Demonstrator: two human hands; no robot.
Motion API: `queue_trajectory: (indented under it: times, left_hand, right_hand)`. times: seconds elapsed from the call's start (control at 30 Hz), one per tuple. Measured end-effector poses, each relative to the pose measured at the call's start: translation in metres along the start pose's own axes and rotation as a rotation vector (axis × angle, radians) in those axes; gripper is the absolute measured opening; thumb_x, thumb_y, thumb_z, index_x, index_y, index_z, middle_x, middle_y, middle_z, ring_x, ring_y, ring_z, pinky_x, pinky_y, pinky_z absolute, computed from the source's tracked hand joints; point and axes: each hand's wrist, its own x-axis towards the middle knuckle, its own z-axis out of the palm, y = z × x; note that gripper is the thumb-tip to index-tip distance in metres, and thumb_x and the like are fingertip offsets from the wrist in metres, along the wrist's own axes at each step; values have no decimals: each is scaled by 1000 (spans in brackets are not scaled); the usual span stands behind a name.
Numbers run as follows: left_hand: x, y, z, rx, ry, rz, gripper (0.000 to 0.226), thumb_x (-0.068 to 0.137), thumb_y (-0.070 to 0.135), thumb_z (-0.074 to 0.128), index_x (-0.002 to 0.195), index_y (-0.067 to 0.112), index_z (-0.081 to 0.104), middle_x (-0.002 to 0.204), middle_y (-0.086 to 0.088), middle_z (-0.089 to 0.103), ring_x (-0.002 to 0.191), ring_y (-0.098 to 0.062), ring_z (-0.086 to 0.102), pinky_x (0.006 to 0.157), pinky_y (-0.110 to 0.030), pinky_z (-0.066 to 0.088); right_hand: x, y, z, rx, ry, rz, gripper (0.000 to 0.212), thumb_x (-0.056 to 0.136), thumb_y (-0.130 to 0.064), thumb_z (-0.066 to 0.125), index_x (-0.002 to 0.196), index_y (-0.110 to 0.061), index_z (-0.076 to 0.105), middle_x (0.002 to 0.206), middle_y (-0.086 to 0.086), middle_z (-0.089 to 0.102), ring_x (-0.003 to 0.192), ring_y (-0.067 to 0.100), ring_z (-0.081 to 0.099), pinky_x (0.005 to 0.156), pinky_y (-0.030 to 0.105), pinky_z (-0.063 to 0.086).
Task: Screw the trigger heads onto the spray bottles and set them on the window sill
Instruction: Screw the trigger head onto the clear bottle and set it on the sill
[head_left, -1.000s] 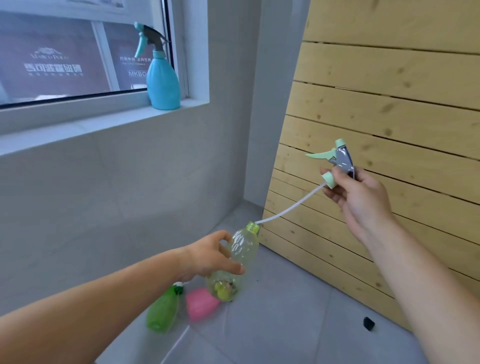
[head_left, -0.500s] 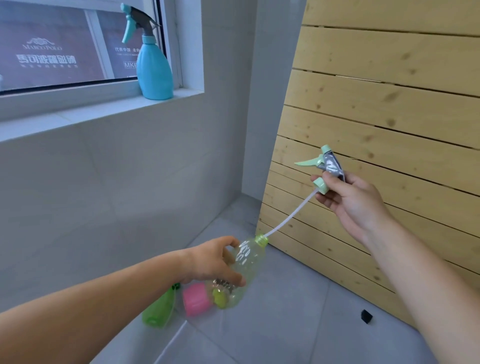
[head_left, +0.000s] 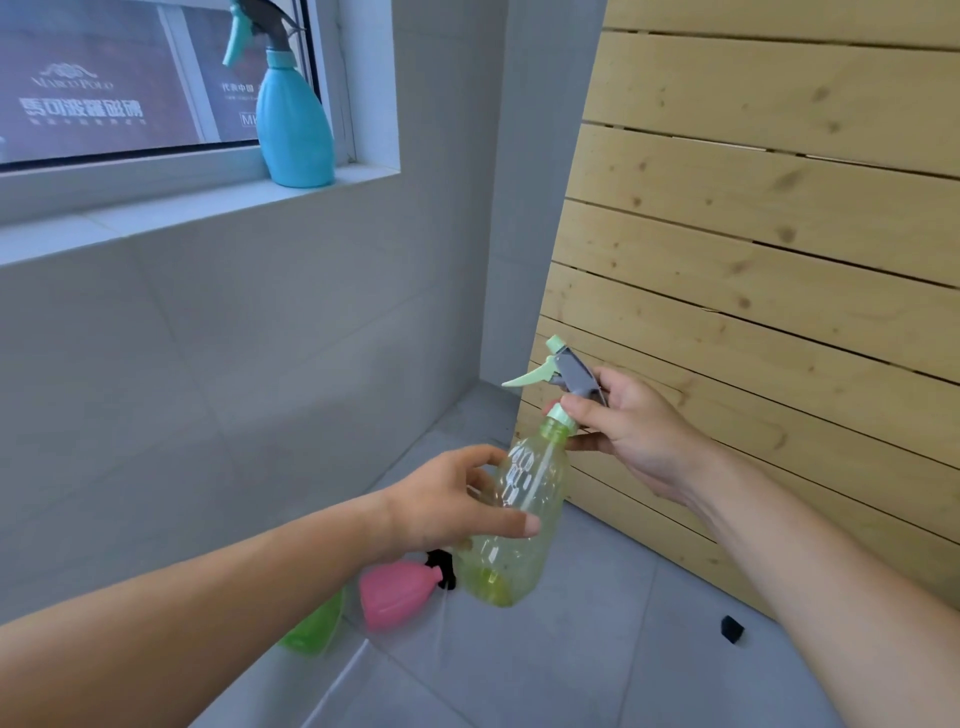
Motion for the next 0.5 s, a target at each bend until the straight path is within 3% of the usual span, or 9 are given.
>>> queue_trajectory:
  times: [0.13,0.23,0.33,0.4,0.5]
  left_hand:
    - [-6,2,3,-17,-51,1,61,62,43,92,118,28,69,97,-3,72,84,-20,71,89,-49,59]
    - [-10,6,2,-35,-65,-3,48,73,34,90,116,26,70,86,1,72,79,-17,69,84,-43,57]
    - [-10,8,1,-57,-51,0,47,75,31,89,118,25,69,86,1,73,80,-18,70,87,-45,58]
    - [-9,9,2,-32,-39,8,54,69,39,90,116,28,67,85,-3,72,81,-18,68,87,-50,58]
    - [-6,8,3,17,-23,6,61,63,45,91,116,30,65,105,-20,74,85,-23,68,96,-62,53]
  right_hand:
    - [-3,1,4,-72,-73,-27,21,94,-10,60,115,-8,60,98,10,70,96,21,68,84,36,59]
    - [-4,2,1,-56,-126,-33,26,91,-5,64,116,-10,60,96,2,72,105,25,69,83,35,58]
    - [-4,0,0,-49,-106,-65,35,89,0,64,122,-11,59,112,10,73,109,21,68,79,29,57]
    - [-4,-3,1,-60,-79,-94,34,88,0,65,121,-10,60,109,9,75,106,21,69,77,24,55]
    - [-3,0,5,-168,-11,-103,28,86,-12,72,112,-16,63,106,5,73,109,27,68,92,37,56]
